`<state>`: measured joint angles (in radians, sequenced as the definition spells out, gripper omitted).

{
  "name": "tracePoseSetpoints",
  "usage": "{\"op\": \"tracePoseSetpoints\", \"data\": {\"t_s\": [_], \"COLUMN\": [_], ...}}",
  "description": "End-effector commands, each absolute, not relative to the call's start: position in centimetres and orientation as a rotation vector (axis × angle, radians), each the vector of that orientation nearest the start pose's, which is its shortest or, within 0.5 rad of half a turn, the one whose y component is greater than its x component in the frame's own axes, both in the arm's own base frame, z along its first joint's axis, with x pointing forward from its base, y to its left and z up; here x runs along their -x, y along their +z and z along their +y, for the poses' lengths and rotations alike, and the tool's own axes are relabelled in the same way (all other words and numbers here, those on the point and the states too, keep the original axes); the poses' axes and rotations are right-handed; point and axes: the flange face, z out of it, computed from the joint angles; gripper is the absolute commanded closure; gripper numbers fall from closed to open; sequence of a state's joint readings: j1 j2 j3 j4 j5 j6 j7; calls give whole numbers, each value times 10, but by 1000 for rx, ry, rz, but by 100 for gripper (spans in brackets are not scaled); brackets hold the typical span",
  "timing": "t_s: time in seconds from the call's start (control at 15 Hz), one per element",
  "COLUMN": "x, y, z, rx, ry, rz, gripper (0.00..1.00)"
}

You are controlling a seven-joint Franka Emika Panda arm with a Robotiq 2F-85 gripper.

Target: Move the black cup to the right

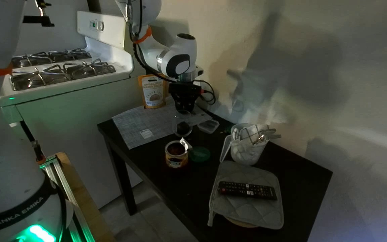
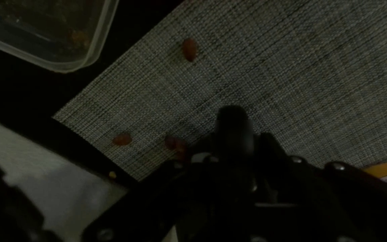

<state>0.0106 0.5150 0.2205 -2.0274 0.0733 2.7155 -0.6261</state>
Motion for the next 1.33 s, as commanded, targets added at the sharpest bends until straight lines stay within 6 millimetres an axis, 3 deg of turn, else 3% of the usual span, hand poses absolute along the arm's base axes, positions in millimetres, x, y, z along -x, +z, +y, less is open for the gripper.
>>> {"op": "tracePoseSetpoints", "data": {"t_s": [0.0, 0.33, 0.73, 1.0, 1.27], "x": [-599, -589, -548, -509, -466], "y": [217, 229, 261, 285, 319], "z": [141, 142, 134, 110, 76], "rx": [2826, 2822, 2794, 2847, 2951], "ry": [-330, -356, -524, -577, -700], "rz": [-1132, -1166, -1185, -1052, -807], "gripper": [98, 95, 95, 95, 95]}}
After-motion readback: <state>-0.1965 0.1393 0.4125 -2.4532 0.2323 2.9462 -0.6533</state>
